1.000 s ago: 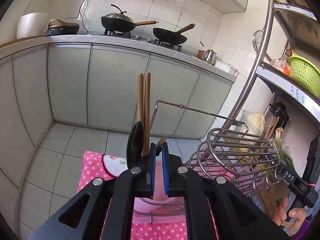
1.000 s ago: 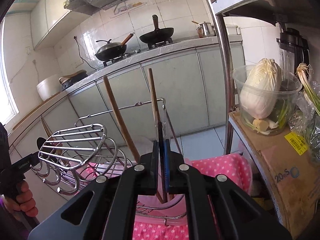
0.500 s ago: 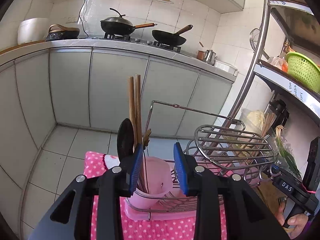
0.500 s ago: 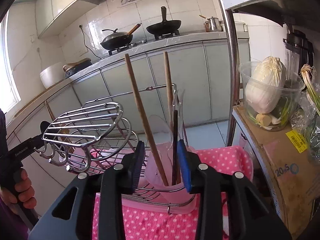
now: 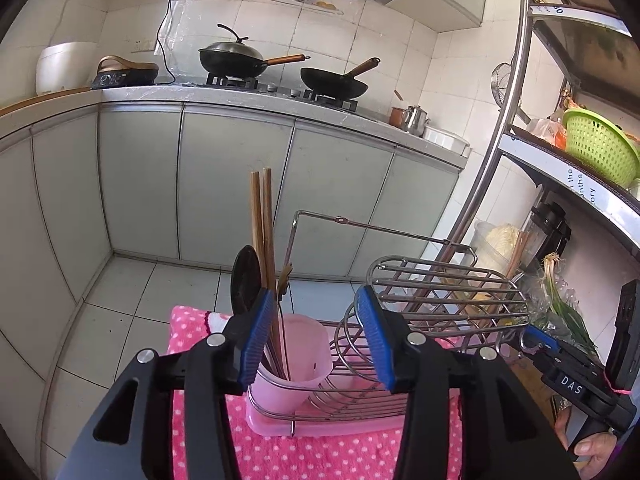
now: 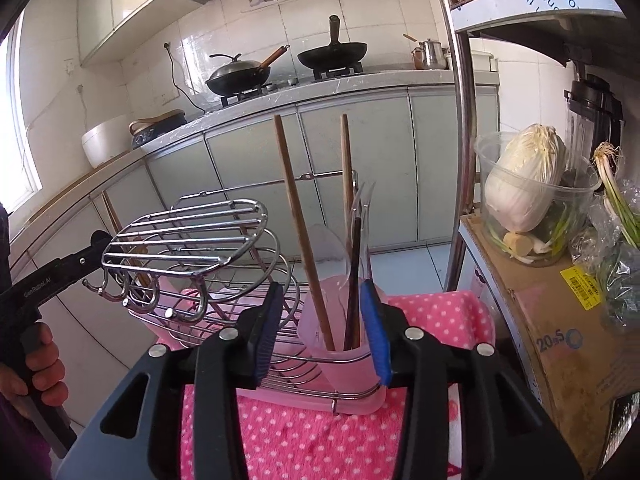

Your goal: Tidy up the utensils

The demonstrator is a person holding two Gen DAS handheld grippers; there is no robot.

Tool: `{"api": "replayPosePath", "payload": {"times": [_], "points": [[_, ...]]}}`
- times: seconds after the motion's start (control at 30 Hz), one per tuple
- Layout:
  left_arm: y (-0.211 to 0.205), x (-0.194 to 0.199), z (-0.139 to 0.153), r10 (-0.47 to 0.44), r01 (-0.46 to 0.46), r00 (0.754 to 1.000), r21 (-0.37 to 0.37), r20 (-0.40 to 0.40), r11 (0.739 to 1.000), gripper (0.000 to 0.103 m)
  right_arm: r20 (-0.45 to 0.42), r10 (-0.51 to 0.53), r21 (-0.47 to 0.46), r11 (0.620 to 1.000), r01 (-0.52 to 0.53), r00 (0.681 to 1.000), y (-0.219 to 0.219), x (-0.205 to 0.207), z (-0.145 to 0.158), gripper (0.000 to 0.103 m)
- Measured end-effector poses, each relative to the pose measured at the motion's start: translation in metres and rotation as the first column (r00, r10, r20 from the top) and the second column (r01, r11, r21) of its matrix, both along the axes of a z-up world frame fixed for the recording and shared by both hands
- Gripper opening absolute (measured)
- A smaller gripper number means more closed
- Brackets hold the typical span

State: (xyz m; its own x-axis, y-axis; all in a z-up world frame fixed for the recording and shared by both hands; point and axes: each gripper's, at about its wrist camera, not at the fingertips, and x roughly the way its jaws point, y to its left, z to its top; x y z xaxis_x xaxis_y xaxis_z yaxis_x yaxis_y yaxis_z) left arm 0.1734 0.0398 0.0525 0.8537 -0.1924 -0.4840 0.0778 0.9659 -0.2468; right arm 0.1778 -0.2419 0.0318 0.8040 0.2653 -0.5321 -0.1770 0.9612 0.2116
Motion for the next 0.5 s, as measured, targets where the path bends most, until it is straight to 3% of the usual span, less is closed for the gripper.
{"api": "replayPosePath", "payload": {"times": [0.2, 0.5], "points": [[0.005, -0.013, 0.018, -0.019, 0.020, 0.999, -0.021, 0.051, 1.000, 0.052, 0.026, 0.004, -0.002, 1.000, -0.004, 1.000, -0.001, -0.013, 0.010, 0.046], [0.004, -0.033, 0.035, -0.044, 0.045, 0.996, -0.012, 0.080, 0.999, 0.053, 0.057, -0.019, 0.055, 0.998, 0.016, 0.998, -0.013, -0.041, 0.019, 0.047]]}}
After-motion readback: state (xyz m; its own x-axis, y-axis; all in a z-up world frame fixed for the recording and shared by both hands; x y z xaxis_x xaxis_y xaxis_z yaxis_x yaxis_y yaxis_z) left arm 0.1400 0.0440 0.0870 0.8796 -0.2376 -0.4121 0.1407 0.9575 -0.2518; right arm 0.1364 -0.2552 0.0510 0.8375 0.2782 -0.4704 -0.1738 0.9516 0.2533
